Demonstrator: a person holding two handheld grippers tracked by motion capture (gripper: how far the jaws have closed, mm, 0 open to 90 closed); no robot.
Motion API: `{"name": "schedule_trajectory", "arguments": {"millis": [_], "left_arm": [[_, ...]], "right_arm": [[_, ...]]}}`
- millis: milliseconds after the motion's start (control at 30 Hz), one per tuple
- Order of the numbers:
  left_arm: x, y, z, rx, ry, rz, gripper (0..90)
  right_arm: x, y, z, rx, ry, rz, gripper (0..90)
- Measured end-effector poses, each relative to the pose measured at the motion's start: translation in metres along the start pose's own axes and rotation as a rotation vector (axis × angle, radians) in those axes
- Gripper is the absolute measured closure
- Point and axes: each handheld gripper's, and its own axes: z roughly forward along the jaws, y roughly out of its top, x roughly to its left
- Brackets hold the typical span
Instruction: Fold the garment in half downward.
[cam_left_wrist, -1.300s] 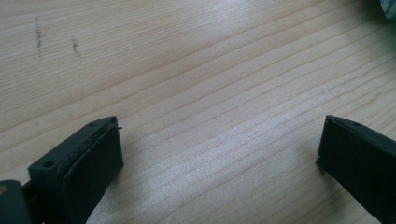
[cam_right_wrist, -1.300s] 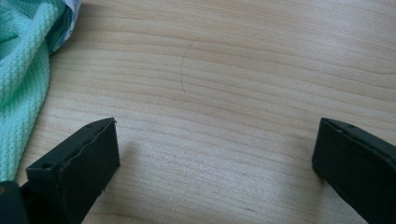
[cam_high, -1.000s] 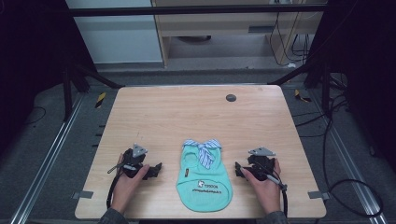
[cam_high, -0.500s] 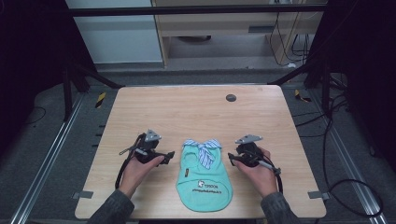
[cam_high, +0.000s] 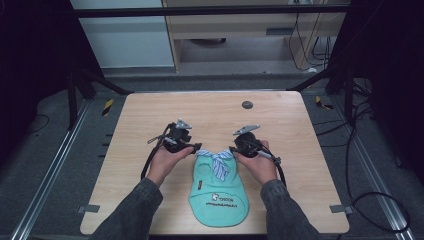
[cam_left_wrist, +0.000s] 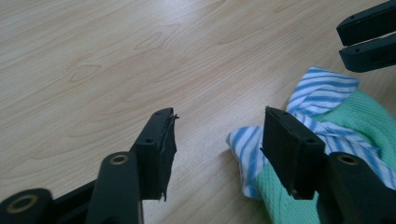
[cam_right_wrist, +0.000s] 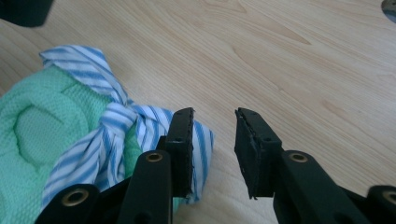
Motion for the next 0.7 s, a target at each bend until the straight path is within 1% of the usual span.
{"name": "schedule_trajectory", "arguments": {"millis": [33, 100, 167, 200, 233, 267, 400, 433, 500, 567, 633, 667, 700], "left_arm": [[-0.001, 0.001, 0.002, 0.001, 0.006, 0.001, 47.3], [0.0, 0.001, 0.006, 0.009, -0.006, -0.013, 50.5], [0.0, 0.0, 0.011, 0.023, -0.007, -0.022, 51.6], [0.0, 0.0, 0.011, 0.023, -0.007, -0.022, 51.9], [0.001, -0.001, 0.015, 0.044, -0.008, -0.018, 52.2], [0.001, -0.002, 0.017, 0.054, -0.013, -0.016, 52.6], [-0.001, -0.004, 0.019, 0.06, -0.02, -0.02, 54.4], [-0.001, -0.005, 0.023, 0.07, -0.024, -0.021, 55.1], [-0.001, -0.006, 0.025, 0.076, -0.027, -0.026, 55.2], [-0.002, -0.01, 0.029, 0.093, -0.038, -0.028, 57.6], [-0.003, -0.011, 0.031, 0.1, -0.039, -0.022, 58.5], [-0.003, -0.013, 0.033, 0.109, -0.04, -0.019, 58.6], [-0.004, -0.013, 0.034, 0.109, -0.042, -0.022, 59.2]], "right_arm": [[0.0, 0.002, 0.002, 0.0, 0.002, 0.004, 67.9], [0.0, 0.004, 0.004, 0.0, -0.002, 0.004, 68.6], [-0.002, 0.005, 0.007, 0.004, 0.001, 0.009, 68.9], [-0.002, 0.005, 0.008, 0.007, 0.005, 0.015, 69.5], [-0.002, 0.004, 0.01, 0.015, 0.004, 0.009, 69.6], [-0.002, 0.004, 0.012, 0.019, 0.002, 0.006, 69.7], [-0.003, 0.003, 0.015, 0.024, 0.006, 0.019, 70.3], [-0.004, 0.002, 0.016, 0.034, 0.01, 0.023, 70.4], [-0.004, 0.001, 0.017, 0.039, 0.013, 0.021, 70.4], [-0.005, -0.001, 0.02, 0.047, 0.015, 0.028, 70.4], [-0.005, -0.002, 0.021, 0.048, 0.015, 0.032, 70.5], [-0.006, -0.003, 0.022, 0.057, 0.017, 0.034, 70.4], [-0.006, -0.004, 0.023, 0.059, 0.02, 0.037, 70.1]]}}
